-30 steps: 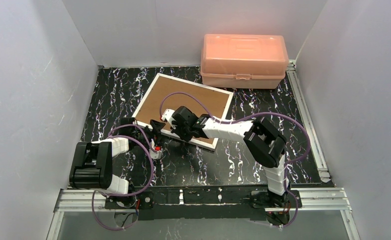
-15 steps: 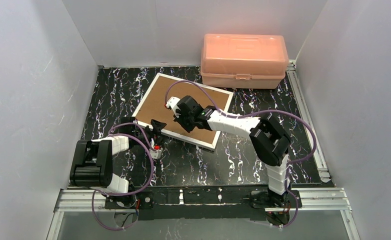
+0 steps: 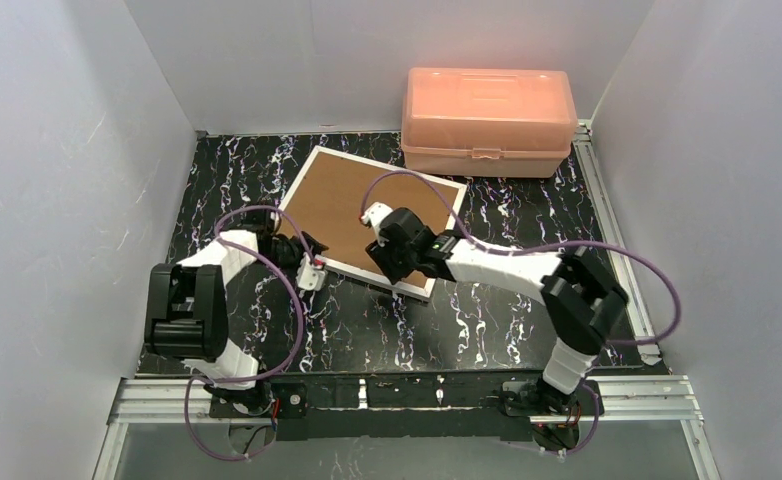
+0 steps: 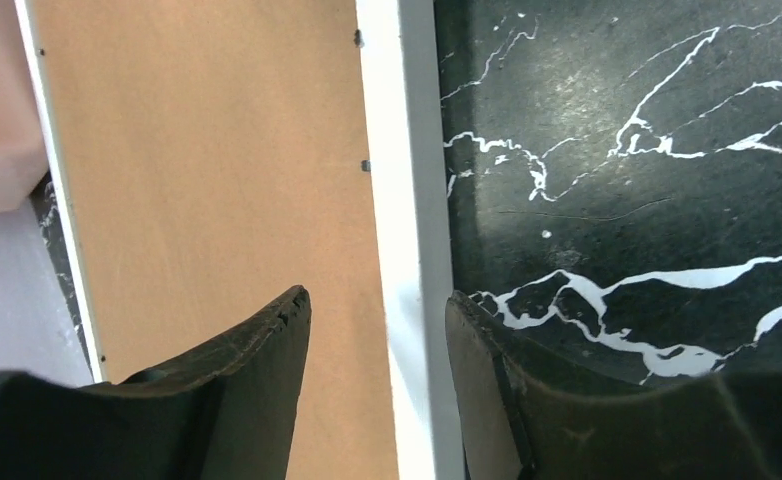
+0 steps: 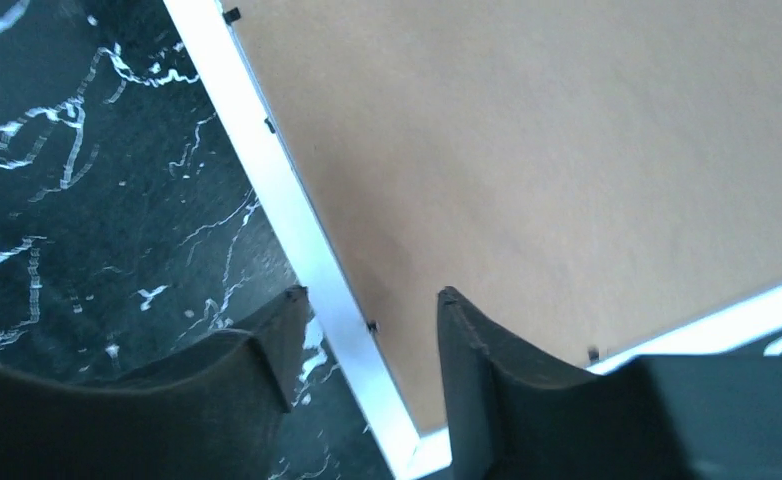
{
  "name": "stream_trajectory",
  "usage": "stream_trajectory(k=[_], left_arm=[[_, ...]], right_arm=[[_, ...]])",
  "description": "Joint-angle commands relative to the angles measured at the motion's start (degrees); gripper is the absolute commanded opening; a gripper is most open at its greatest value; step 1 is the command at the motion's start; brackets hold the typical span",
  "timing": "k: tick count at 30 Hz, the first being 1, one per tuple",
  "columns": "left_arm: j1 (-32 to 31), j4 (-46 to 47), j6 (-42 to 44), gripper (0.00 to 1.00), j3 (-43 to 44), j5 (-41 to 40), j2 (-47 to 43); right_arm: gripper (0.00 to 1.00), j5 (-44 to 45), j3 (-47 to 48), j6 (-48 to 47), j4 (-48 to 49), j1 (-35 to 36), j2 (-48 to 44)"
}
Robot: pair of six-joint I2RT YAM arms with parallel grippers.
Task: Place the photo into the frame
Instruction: Turn over the photo frame at the center of the board.
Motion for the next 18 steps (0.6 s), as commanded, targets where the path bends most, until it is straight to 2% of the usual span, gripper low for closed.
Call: stream_trajectory(k=[1, 5, 11, 14, 18], left_arm=[[-3.28, -17.11, 7.9, 0.5, 7.49, -5.27, 2.73], [-7.73, -24.43, 2.95, 0.5, 14.24, -8.52, 6.46], [-11.84, -27.94, -1.57, 0.48, 19.09, -13.78, 10.99], [-12.55, -26.77, -2.97, 0.48, 19.06, -15.75, 12.0], [-13.81, -22.46, -5.9, 0.43, 18.21, -17.42, 12.38]], right_arm=[[0.62, 2.8, -4.77, 9.23, 4.33, -1.85, -10.52], [0.75, -1.18, -8.68, 19.39, 0.8, -6.75, -15.53], [0.94, -7.58, -17.06, 29.96, -1.83, -13.45, -24.81], [0.99, -12.38, -22.71, 34.87, -0.11, -17.24, -28.88], [0.99, -15.8, -26.73, 36.91, 1.63, -21.5, -31.07]])
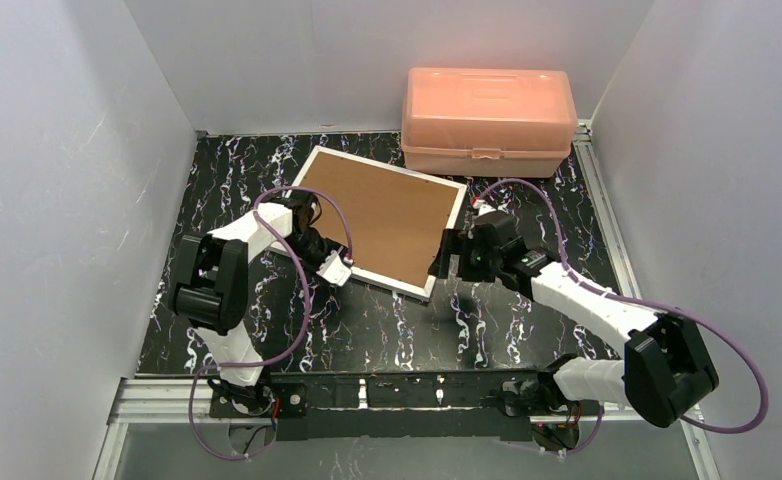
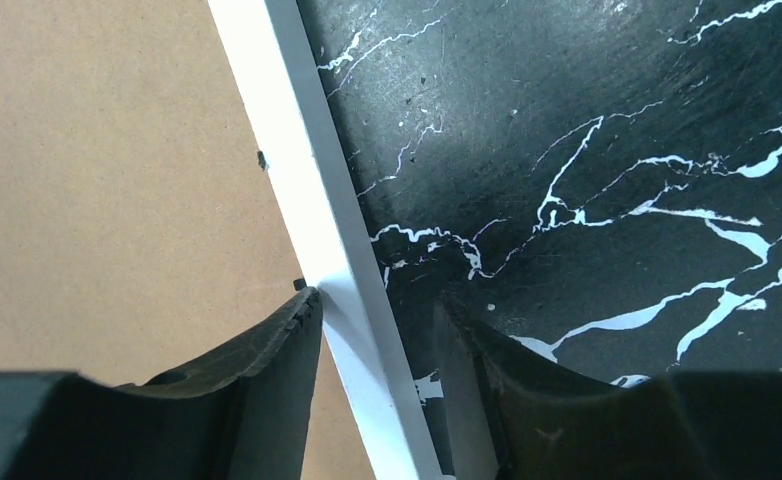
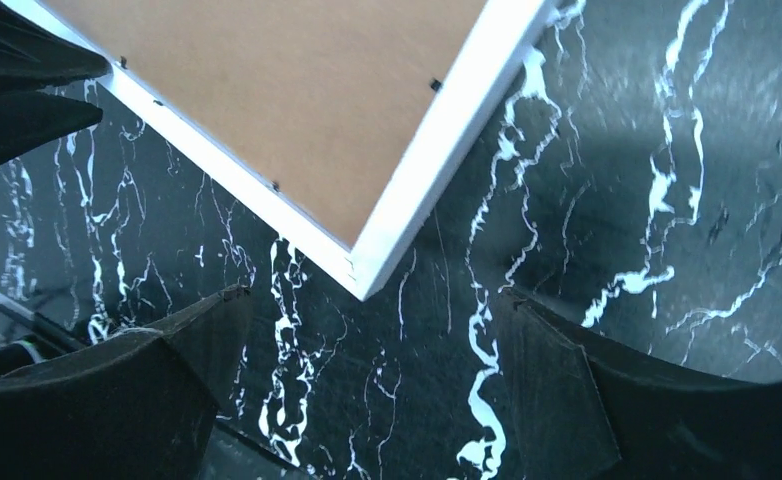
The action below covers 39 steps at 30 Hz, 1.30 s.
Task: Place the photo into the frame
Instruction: Turn over the photo frame at the center of the board.
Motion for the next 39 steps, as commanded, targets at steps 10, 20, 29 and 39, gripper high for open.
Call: stream_trajectory(k=[10, 20, 29, 39], left_arm=[[-3.84, 6.78, -10.3, 0.39, 0.03, -6.51, 1.45], [-5.29, 7.39, -12.58, 0.0, 0.5, -6.36, 0.53], [-5.88, 2.62, -17.96, 0.0, 6.04, -3.49, -1.51], [-6.41, 1.7, -18.11, 0.0, 7.22, -1.87, -4.17]], right_arm=[[0.99, -11.93, -6.85, 6.97, 6.77, -7.2, 0.92], [0.99, -16.24, -9.81, 10.16, 13.67, -9.59, 3.71], [0.99, -21.27, -13.58, 15.84, 23.06, -12.36, 7.42], [0.99, -22.45, -16.08, 23.84, 35.9, -12.4, 13.75]])
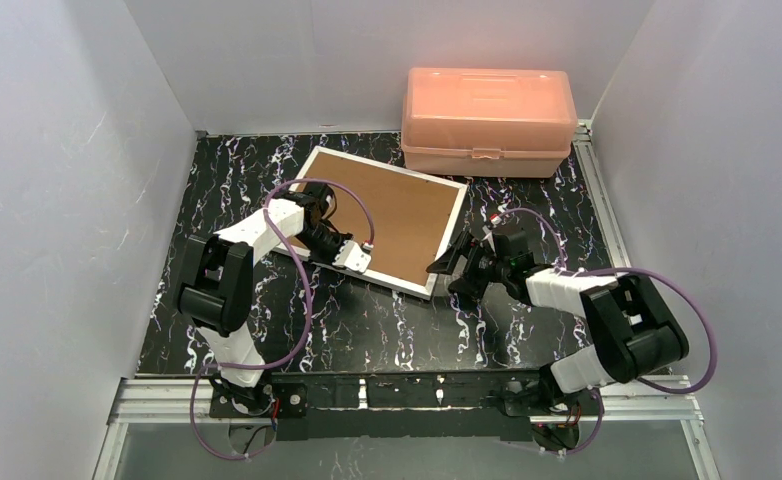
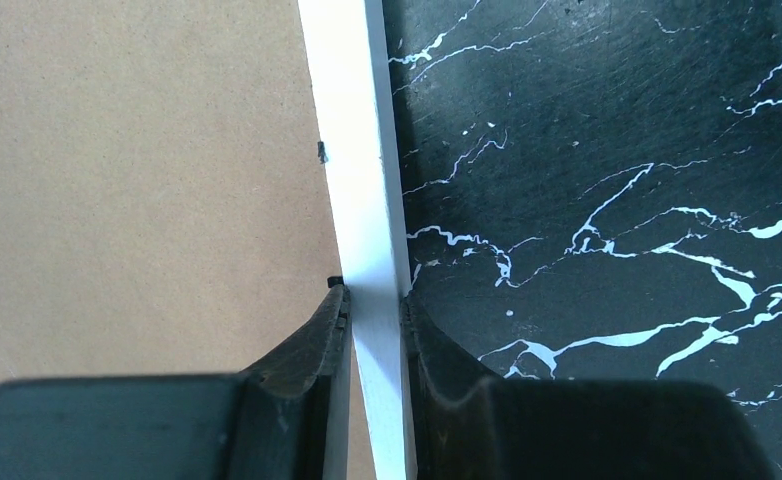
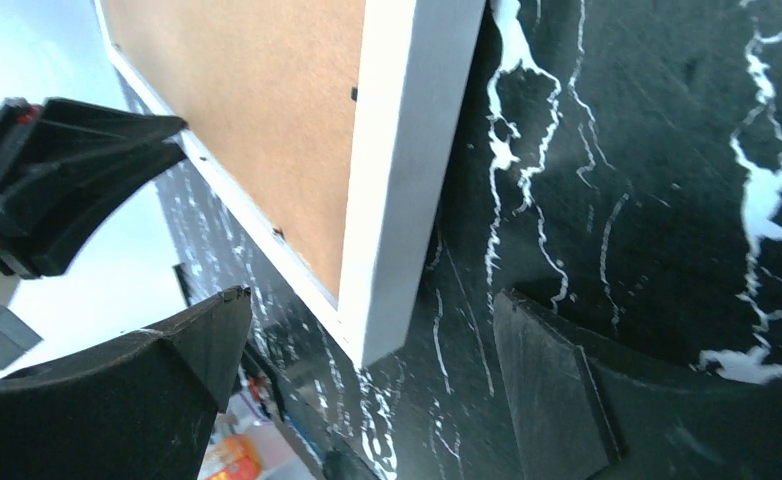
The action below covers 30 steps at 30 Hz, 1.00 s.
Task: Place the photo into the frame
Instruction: Turn over the photo frame at the center of the board.
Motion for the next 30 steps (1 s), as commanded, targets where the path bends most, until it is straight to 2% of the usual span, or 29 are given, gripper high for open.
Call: stream_trajectory(k=[1, 11, 19, 23, 27, 30], left_arm=[[-1.17, -1.11, 1.03, 0.0, 3.58, 4.45, -4.39], [-1.92, -1.79, -0.53, 0.0, 5.2, 5.21, -4.52], [-2.54, -2.09, -2.95, 0.0, 5.97, 6.1, -4.66], [-2.7, -2.44, -5.55, 0.0, 7.07, 7.13, -4.74], [-2.71, -3.33, -6.64, 0.0, 7.49, 7.63, -5.77], [-2.74, -3.41, -7.15, 0.0, 6.69, 7.67, -7.37]], right_arm=[[0.99, -1.76, -1.48, 5.31, 8.86, -0.16, 4.1], [0.99, -6.34, -3.71, 14.35, 15.96, -0.25, 10.4], [0.97, -6.48, -8.66, 26.15, 31.21, -0.5, 12.03], [0.89, -6.18, -9.76, 31.11, 39.67, -0.37, 13.33], [0.75, -5.7, -9.21, 33.07, 44.39, 0.17, 14.13], [0.57, -5.04, -8.22, 33.26, 45.43, 0.44, 13.64]])
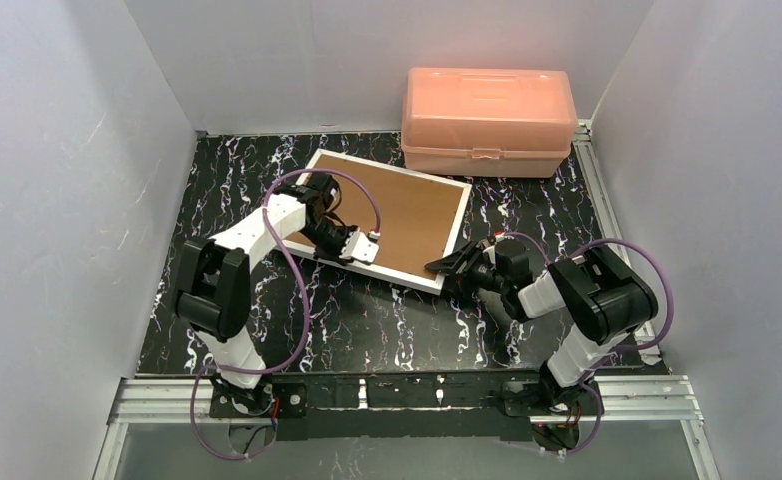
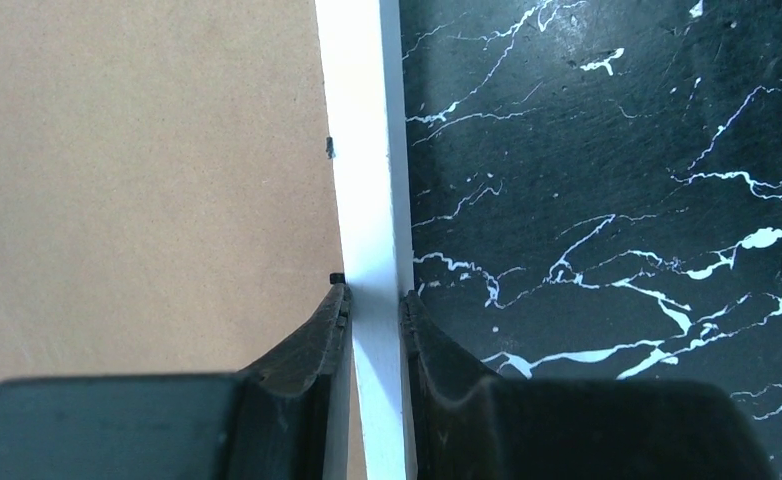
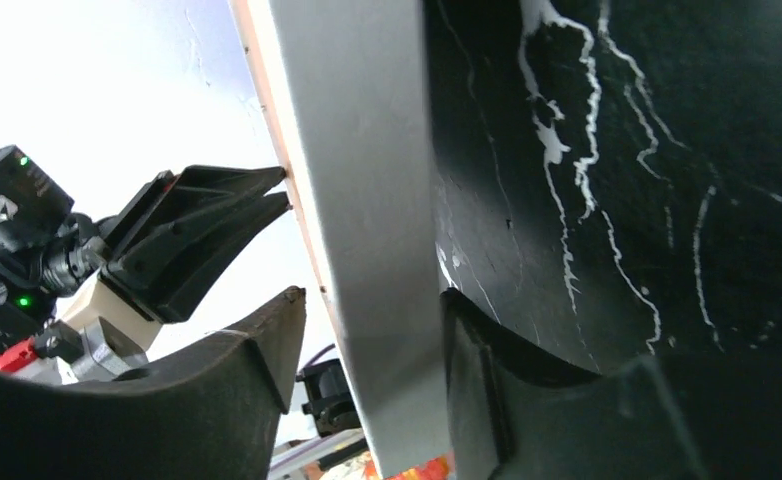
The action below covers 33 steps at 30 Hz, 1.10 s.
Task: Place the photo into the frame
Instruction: Turn over the photo frame at the center of the board.
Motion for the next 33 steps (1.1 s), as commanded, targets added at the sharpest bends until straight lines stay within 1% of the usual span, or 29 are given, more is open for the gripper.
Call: stream_trajectory(k=[1, 2, 4, 6, 7, 8, 9, 10, 12, 13, 14, 16, 17, 20, 22, 25, 30, 33], left_arm=[[-0.55, 0.53, -0.3, 0.0, 2.09, 5.09, -6.7], [-0.61, 0.55, -0.44, 0.01, 1.65, 5.02, -7.57], [-0.59, 1.26, -1.57, 0.3, 0.5, 4.82, -9.26], [-0.59, 1.49, -1.88, 0.37, -0.56, 4.44, -11.06], [-0.6, 1.65, -1.83, 0.43, -1.14, 4.47, -12.03], [-0.54, 1.86, -1.55, 0.51, -2.04, 4.51, -13.2], [-0.6, 2.57, -0.77, 0.63, -3.51, 4.55, -14.6], [-0.6, 4.22, -0.31, 0.73, -5.25, 4.59, -17.02], [-0.57, 5.9, -0.02, 0.79, -8.15, 5.15, -20.32], [-0.59, 5.05, 0.93, 0.95, -8.97, 5.58, -21.76], [-0.61, 4.1, 2.39, 0.98, -9.89, 5.83, -22.94], [-0.71, 5.54, 4.63, 0.99, -13.32, 5.34, -25.87], [-0.99, 9.37, 4.06, 0.99, -16.05, 4.45, -27.59], [-1.25, 26.11, 5.01, 0.98, -28.21, 1.71, -33.37], [-1.3, 36.81, 5.98, 0.98, -33.68, 0.3, -35.17], [-1.32, 43.78, 5.01, 0.98, -36.0, -1.92, -34.19], [-1.36, 57.18, 1.59, 0.98, -36.65, -5.64, -29.7], [-1.33, 60.5, -0.37, 0.98, -35.48, -6.52, -28.04]], right_arm=[[0.46, 1.74, 1.23, 2.37, 6.77, 0.61, -0.85], [0.39, 2.28, 1.37, 2.44, 6.42, 0.58, -1.49], [0.31, 3.21, 1.54, 2.42, 4.47, 0.66, -3.12], [0.26, 4.23, 2.08, 2.13, 1.68, 0.67, -5.2], [0.24, 4.73, 2.43, 1.9, -0.02, 0.72, -6.45], [0.22, 5.2, 2.83, 1.77, -1.59, 0.69, -7.57], [0.22, 5.58, 3.2, 1.6, -2.92, 0.67, -8.59], [0.21, 5.84, 3.71, 1.53, -4.19, 0.66, -9.6], [0.19, 6.67, 4.55, 1.49, -6.61, 0.78, -11.3], [0.18, 7.08, 4.84, 1.77, -7.67, 0.84, -12.12], [0.18, 7.54, 4.96, 2.38, -8.17, 0.93, -12.66], [0.17, 7.67, 5.5, 3.61, -8.28, 1.11, -13.32], [0.17, 7.55, 5.92, 4.1, -8.58, 1.22, -13.59], [0.16, 7.7, 6.83, 5.18, -9.85, 1.77, -14.83], [0.16, 8.16, 7.39, 5.66, -10.98, 2.07, -16.13], [0.16, 8.31, 8.16, 6.03, -12.18, 2.29, -17.37], [0.16, 8.77, 8.62, 7.11, -13.12, 2.41, -18.75], [0.16, 9.14, 8.73, 7.38, -13.74, 2.59, -19.28]])
